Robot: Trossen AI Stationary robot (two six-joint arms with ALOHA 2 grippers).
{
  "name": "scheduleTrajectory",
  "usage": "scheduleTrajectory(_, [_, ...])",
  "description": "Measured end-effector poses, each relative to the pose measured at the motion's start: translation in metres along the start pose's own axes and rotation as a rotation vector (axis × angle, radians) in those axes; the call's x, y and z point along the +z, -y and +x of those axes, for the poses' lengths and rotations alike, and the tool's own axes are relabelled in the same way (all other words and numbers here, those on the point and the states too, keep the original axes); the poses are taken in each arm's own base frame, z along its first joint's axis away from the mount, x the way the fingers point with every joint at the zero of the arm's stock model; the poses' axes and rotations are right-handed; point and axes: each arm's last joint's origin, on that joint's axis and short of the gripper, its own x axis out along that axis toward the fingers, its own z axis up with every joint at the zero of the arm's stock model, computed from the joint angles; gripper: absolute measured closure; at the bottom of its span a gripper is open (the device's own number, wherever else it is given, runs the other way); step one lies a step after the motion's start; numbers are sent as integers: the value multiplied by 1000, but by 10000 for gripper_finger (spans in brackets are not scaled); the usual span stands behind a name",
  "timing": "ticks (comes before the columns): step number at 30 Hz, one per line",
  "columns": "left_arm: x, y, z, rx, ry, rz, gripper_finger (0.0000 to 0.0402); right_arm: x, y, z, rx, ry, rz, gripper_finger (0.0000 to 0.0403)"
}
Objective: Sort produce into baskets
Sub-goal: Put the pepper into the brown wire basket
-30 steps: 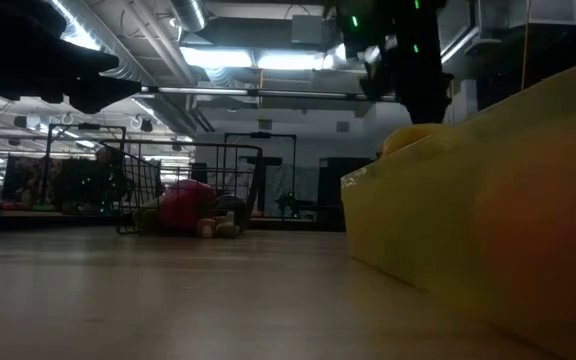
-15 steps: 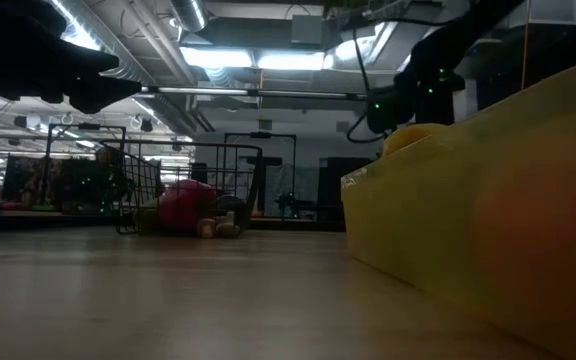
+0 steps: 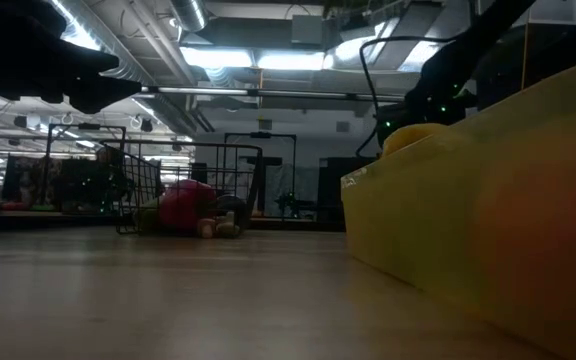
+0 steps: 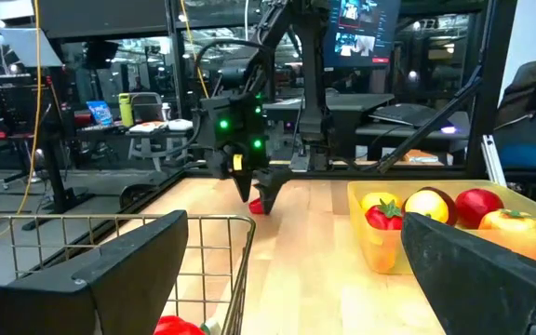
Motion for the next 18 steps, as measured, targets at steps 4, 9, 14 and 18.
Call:
scheduleTrajectory(4, [0,0,0,1,0,0,9,-1,0,2,10,2,0,43])
scheduleTrajectory(9, [0,0,0,0,0,0,9,1,-1,2,38,15,-1,80])
scheduleTrajectory(14, [0,0,0,0,0,0,9,2,-2,2,62,24,5,138])
scheduleTrajectory(18, [0,0,0,0,0,0,9,2,-2,2,66,28,4,174])
